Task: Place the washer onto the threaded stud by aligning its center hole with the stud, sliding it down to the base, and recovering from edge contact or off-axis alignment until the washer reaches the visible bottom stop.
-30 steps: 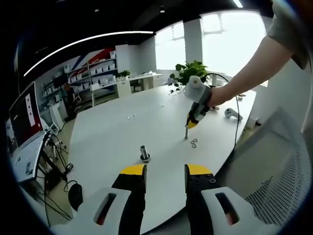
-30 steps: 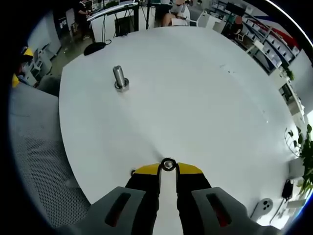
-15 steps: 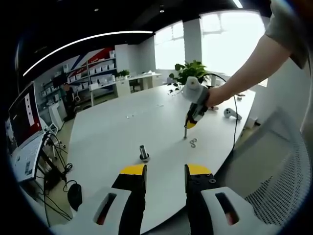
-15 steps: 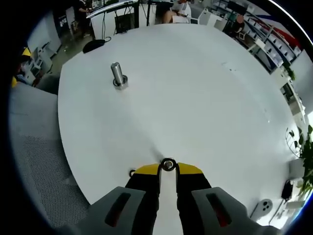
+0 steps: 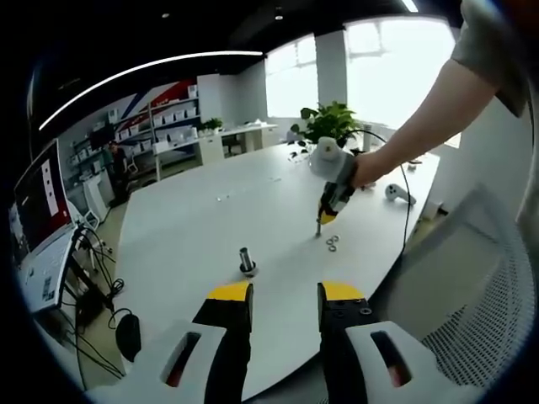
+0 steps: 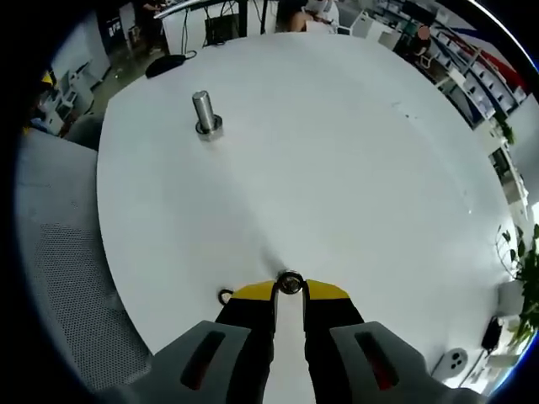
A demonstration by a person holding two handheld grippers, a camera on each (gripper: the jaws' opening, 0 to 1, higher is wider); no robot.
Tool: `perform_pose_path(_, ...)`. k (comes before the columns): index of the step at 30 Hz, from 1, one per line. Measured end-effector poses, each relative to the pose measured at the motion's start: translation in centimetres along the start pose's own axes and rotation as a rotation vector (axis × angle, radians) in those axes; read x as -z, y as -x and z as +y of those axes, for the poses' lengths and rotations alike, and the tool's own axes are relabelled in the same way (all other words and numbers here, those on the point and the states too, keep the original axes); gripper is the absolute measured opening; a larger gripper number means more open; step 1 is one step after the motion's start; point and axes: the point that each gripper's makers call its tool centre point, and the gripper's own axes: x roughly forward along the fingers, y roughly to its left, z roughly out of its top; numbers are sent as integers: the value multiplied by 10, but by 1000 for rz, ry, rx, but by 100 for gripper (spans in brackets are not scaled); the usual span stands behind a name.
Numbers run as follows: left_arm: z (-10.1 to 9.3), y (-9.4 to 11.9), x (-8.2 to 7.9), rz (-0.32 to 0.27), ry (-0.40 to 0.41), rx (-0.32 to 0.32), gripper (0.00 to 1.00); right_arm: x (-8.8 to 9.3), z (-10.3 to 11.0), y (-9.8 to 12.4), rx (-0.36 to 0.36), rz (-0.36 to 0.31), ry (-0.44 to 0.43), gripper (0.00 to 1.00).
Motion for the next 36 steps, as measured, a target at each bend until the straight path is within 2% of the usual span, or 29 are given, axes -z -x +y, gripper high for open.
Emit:
perform_pose_path(7,-1,-1,3,17,-1,7,29,5,-1,-13,-9,19,-4,13)
perform_pose_path(10,-2,-2,4,23,-1,13,29,6,-3,-19,-6,41,48,13)
perform_pose_path(14,-2,-2,5,24,1,13,28,5,-5,-26,-22,49,38,13)
perform_pose_path(23,-5,-4,6,35,0,30,27,8,14,-21,-39,60,14,13)
perform_pose_path(25,-7,-4,6,37,1,40,28,9,16,-21,-37,61,24,13)
perform_pose_path(30,-8,-5,7,42,-2,47,30,7,16,-19,-40,39,-15,14)
perform_pose_path(36,-8,-4,5,31,0,42,30,10,17,-19,-45,46,-34,15)
